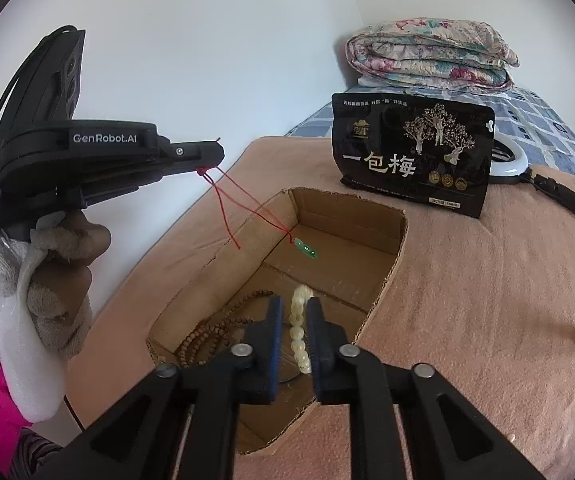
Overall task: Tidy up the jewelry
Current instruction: 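Carry pendant to the box with left tool while right tool carries bracelet there, then open both tools to drop pendant and bracelet into the box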
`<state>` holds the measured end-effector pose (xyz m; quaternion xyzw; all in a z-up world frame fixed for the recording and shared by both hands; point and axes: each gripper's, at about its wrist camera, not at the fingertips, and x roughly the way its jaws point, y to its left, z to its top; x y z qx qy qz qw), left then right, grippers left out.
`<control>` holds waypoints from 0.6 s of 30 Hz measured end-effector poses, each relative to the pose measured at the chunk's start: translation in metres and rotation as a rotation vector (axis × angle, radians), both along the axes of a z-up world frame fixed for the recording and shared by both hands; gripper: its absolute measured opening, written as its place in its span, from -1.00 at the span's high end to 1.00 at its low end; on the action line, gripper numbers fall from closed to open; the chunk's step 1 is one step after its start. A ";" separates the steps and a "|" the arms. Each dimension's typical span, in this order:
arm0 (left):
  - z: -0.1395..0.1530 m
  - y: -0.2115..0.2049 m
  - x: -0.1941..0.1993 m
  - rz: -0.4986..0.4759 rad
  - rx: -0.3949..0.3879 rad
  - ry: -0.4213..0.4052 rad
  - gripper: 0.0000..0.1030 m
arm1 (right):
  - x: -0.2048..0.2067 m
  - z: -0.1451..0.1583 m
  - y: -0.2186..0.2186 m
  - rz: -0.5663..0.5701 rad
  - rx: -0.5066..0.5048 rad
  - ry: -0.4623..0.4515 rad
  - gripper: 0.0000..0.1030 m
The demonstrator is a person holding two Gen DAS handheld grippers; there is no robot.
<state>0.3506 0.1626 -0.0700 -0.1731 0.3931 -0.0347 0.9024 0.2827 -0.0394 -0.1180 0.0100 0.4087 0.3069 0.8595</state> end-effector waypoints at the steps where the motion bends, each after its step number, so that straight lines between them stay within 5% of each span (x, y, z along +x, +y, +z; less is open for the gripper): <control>1: -0.001 0.002 0.000 0.009 -0.003 0.009 0.40 | -0.001 0.000 0.000 -0.013 -0.004 -0.006 0.01; 2: -0.001 0.004 -0.001 0.024 -0.008 0.004 0.12 | -0.002 0.000 -0.001 -0.024 -0.005 -0.009 -0.20; 18: 0.002 -0.008 -0.014 0.009 0.067 -0.016 0.07 | -0.008 0.009 -0.017 -0.102 -0.053 -0.042 -0.67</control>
